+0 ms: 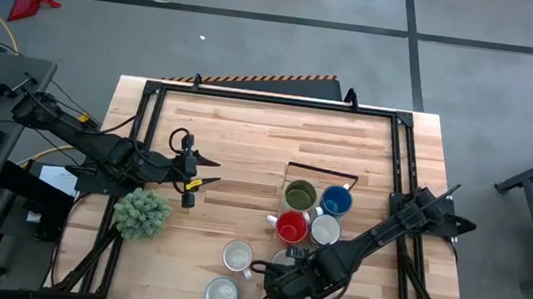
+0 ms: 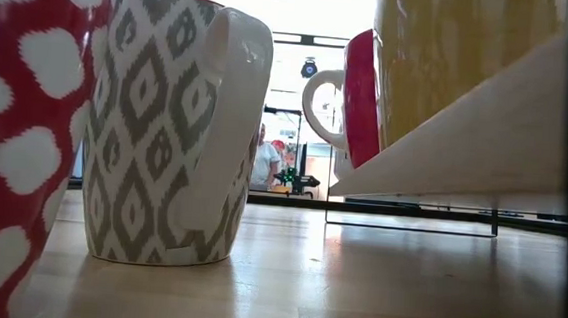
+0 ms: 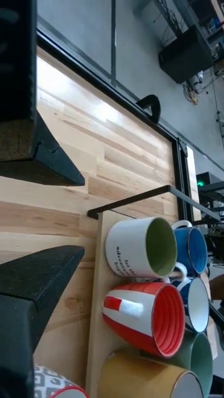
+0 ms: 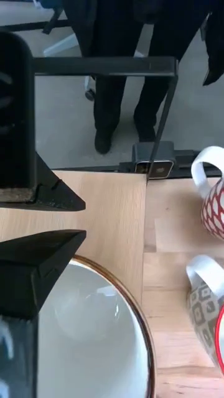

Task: Place coffee mugs
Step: Adjust the yellow mug on the shelf, then put the gray and white mug on the shelf

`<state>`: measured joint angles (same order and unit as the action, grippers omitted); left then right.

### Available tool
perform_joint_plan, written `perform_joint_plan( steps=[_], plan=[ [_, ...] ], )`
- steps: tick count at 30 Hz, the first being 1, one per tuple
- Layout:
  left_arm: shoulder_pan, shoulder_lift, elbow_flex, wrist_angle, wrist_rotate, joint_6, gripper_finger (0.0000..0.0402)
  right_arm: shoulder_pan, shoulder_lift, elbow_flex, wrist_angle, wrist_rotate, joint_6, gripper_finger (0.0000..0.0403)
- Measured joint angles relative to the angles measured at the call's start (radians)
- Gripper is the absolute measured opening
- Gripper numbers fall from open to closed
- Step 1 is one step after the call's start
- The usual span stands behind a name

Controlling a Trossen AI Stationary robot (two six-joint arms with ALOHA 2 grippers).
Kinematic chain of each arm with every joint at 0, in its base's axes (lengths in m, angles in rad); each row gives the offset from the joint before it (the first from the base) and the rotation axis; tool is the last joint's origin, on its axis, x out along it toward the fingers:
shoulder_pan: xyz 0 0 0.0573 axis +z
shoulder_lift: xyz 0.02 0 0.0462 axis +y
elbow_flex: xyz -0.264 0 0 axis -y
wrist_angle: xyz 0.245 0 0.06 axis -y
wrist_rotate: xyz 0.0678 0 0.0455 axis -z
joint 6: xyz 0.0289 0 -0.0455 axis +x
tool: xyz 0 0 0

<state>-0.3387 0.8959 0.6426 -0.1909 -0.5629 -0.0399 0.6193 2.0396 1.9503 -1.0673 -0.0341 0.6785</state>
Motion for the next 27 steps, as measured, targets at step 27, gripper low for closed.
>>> perform_joint_plan(
  steps=[27],
  plan=[
    [0.0,0.0,0.0,0.0,0.003,0.0,0.0154,-0.009,0.002,-0.001,0.075,0.045,-0.056,0.0043]
  ],
)
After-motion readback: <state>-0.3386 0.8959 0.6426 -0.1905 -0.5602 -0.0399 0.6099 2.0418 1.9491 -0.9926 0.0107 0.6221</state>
